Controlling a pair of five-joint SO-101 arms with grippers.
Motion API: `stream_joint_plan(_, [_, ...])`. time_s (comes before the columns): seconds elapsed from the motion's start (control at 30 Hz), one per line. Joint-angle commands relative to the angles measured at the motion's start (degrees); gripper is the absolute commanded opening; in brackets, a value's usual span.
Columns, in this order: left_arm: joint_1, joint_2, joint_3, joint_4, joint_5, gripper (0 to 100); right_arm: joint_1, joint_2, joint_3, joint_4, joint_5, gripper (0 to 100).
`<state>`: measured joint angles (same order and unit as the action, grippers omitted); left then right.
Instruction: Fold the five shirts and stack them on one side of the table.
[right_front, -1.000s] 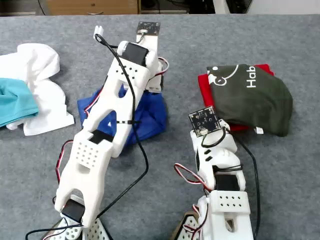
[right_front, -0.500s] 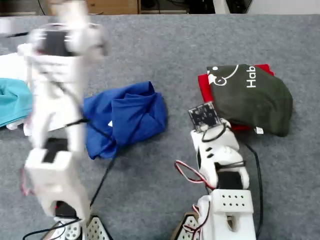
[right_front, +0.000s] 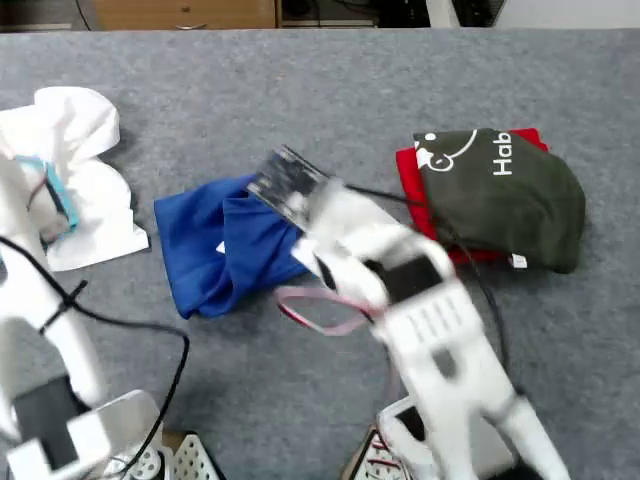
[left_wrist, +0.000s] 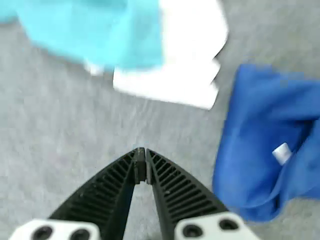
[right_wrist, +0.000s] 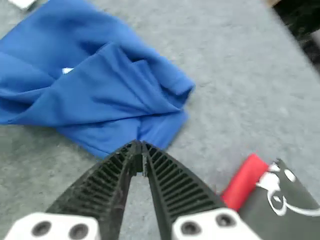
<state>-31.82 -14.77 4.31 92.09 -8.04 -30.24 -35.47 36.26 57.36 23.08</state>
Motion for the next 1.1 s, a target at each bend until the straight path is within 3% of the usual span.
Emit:
stream_joint_plan(0.0, [-1.2,-9.8,24.3,-12.4,-0.4,2,-2.9,19.2,-21.8,6.5,0.6,0.5])
stream_joint_plan(0.17, [2.3,-23.8,51.3,-29.0,-0.4,2,-6.2,44.4,-50.9,20.2,3.3,0.5])
stream_joint_plan(0.33, [5.1,-34.2,68.0,-39.3,0.1,2,-9.5,68.4,-80.6,35.6,6.9,0.3])
stream_joint_plan(0.47, [4.8,-39.7,72.7,-41.5,0.2,2,-11.5,85.2,-103.3,44.6,8.9,0.3])
stream_joint_plan(0.57, [5.1,-42.8,74.5,-41.8,0.2,2,-12.0,94.1,-114.6,45.0,9.0,0.3])
stream_joint_plan(0.73, [5.1,-47.3,77.1,-41.8,0.2,2,-13.8,97.6,-122.9,44.7,9.2,0.3])
stream_joint_plan(0.93, [5.1,-53.1,79.8,-41.4,0.1,2,-14.1,99.1,-120.0,40.6,9.3,0.3])
stream_joint_plan(1.07, [5.1,-56.6,81.3,-41.3,0.1,2,-10.5,103.3,-117.5,38.1,9.3,0.2])
